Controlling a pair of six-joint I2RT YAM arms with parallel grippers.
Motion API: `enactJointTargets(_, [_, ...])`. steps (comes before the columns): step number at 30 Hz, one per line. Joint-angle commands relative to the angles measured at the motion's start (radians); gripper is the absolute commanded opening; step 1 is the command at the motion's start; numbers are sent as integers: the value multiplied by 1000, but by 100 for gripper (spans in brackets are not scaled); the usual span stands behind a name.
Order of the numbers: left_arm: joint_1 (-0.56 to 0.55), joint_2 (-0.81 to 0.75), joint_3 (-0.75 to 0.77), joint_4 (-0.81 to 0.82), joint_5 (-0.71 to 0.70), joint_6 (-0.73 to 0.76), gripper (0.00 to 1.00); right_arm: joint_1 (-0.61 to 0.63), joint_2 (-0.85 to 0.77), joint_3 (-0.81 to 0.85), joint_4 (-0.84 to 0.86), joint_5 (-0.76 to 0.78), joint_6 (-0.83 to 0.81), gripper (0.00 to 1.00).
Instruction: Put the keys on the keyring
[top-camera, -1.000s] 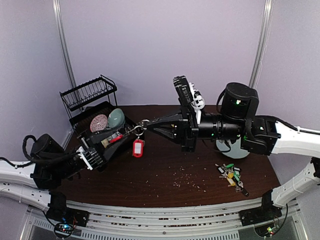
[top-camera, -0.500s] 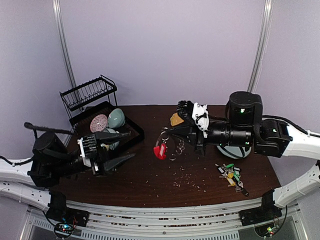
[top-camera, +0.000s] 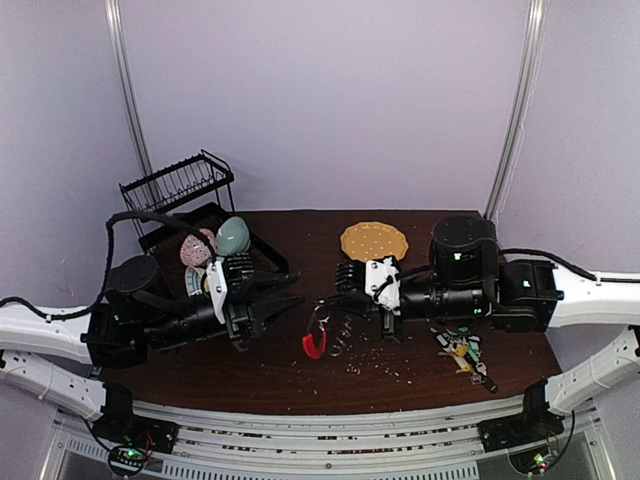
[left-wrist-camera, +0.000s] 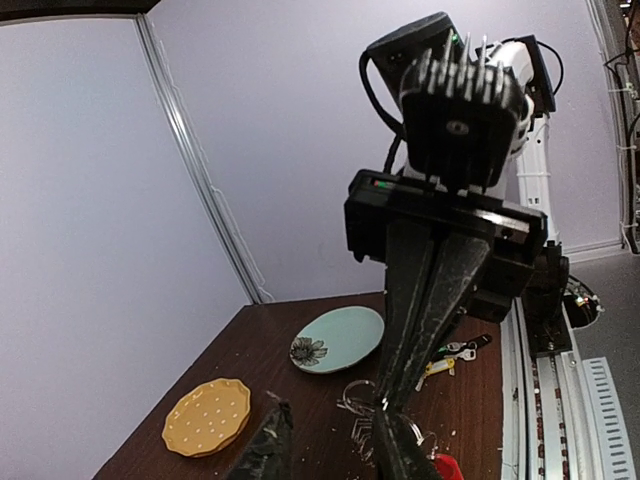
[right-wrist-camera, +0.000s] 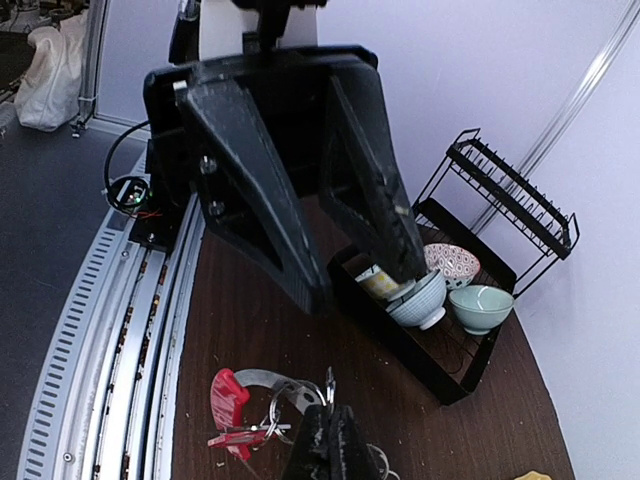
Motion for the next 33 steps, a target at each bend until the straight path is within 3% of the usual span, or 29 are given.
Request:
enactJointTargets(1, [6, 27, 7, 54, 1, 3, 30, 10, -6, -10, 133, -61, 35, 0])
enactJointTargets(6, [6, 20, -46, 129, 46, 42, 31, 12, 0, -13, 156, -73, 63, 0])
enactJointTargets(17, [6, 44, -30, 122, 24, 46, 11, 11, 11, -4, 166, -89, 66, 0])
enactJointTargets(33, [4, 55, -22, 137, 83, 87, 0, 12, 13, -1, 150, -103, 64, 0])
